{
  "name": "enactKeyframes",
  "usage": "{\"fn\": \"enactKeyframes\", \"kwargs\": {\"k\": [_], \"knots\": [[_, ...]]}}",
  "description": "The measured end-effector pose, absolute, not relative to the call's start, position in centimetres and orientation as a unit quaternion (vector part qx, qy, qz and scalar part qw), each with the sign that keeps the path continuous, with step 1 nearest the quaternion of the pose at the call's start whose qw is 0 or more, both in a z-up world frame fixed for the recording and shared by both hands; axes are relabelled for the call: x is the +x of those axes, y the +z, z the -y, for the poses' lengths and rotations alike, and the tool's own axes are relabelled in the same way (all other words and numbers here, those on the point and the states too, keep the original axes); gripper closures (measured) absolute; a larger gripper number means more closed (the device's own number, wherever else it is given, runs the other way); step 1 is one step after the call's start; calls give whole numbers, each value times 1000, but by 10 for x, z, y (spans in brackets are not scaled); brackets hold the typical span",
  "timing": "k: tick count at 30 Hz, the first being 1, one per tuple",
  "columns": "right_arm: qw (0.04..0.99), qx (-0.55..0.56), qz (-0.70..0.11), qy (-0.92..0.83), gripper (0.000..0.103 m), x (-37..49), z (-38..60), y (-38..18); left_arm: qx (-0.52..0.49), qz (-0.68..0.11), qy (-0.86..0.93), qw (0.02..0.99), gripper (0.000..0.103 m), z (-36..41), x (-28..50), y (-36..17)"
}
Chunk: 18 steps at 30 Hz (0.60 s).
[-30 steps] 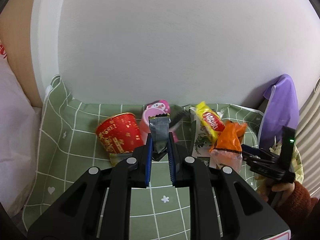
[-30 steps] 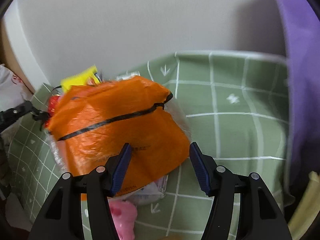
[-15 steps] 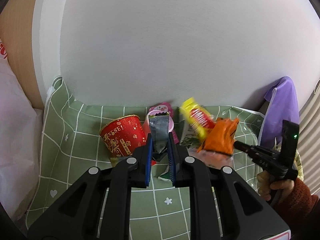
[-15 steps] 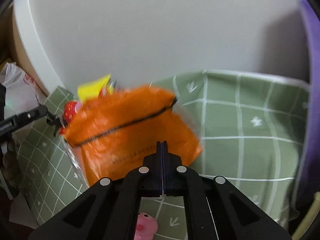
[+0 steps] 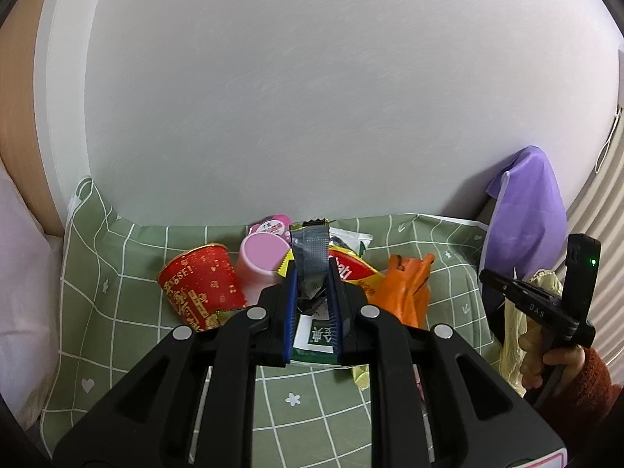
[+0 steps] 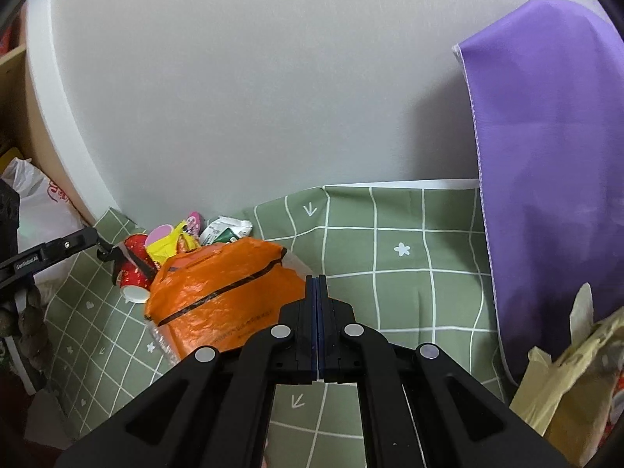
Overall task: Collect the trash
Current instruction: 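Lift the orange bag with right gripper while left carries the grey strap toward the trash bag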
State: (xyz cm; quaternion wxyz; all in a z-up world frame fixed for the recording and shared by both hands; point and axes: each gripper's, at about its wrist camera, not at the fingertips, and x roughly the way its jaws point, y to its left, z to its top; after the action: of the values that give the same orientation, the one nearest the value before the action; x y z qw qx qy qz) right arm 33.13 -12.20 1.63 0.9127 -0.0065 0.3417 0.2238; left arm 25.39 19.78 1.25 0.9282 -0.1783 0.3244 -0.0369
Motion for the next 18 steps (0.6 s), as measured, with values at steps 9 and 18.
{"fn": "enactKeyframes", "kwargs": {"k": [9, 18], "knots": [[904, 2, -352, 244, 95, 309, 110, 5, -169, -322, -41, 931, 89, -192, 250, 13], [872, -74, -370, 311, 53, 283, 25, -41, -180, -321, -23, 929, 89, -207, 249, 13]]}}
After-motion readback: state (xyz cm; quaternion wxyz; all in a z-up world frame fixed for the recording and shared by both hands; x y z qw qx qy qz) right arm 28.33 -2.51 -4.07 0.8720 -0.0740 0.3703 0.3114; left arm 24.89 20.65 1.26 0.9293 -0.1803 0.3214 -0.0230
